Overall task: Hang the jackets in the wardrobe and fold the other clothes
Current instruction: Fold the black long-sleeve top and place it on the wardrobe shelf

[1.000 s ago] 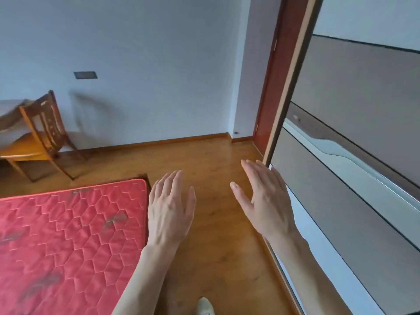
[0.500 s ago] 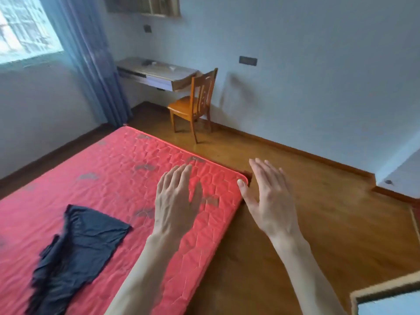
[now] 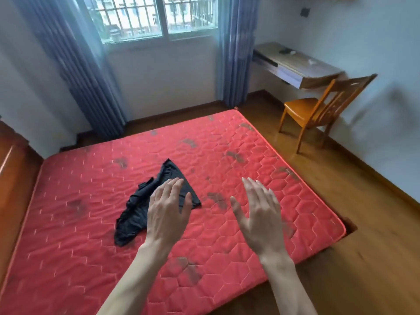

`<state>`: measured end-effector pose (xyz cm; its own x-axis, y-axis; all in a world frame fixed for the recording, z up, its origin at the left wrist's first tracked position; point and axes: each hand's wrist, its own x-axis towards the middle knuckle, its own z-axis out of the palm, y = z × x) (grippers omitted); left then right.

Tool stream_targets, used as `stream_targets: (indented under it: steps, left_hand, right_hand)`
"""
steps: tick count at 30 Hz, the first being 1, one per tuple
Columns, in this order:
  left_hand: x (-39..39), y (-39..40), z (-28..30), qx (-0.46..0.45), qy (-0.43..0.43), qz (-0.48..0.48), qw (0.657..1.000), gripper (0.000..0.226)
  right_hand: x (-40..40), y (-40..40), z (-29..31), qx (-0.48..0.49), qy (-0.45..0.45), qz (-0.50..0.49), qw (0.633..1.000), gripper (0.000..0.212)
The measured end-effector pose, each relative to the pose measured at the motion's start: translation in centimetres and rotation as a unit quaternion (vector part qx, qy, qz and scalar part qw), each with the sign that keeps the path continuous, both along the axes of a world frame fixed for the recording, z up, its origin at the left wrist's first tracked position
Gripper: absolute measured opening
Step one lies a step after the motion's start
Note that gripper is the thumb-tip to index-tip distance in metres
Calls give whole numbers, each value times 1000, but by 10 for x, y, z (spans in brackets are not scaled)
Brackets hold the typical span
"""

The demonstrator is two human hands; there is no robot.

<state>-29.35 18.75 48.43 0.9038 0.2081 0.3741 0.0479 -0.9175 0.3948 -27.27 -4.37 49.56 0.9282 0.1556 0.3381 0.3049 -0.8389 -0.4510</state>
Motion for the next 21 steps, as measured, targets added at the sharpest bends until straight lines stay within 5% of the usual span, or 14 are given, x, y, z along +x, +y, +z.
stream_targets:
  steps: [21]
  left_hand:
    - [94, 213, -151, -132, 103, 158, 973, 48]
  right_hand:
    - [152, 242, -124, -84, 123, 154, 977, 57]
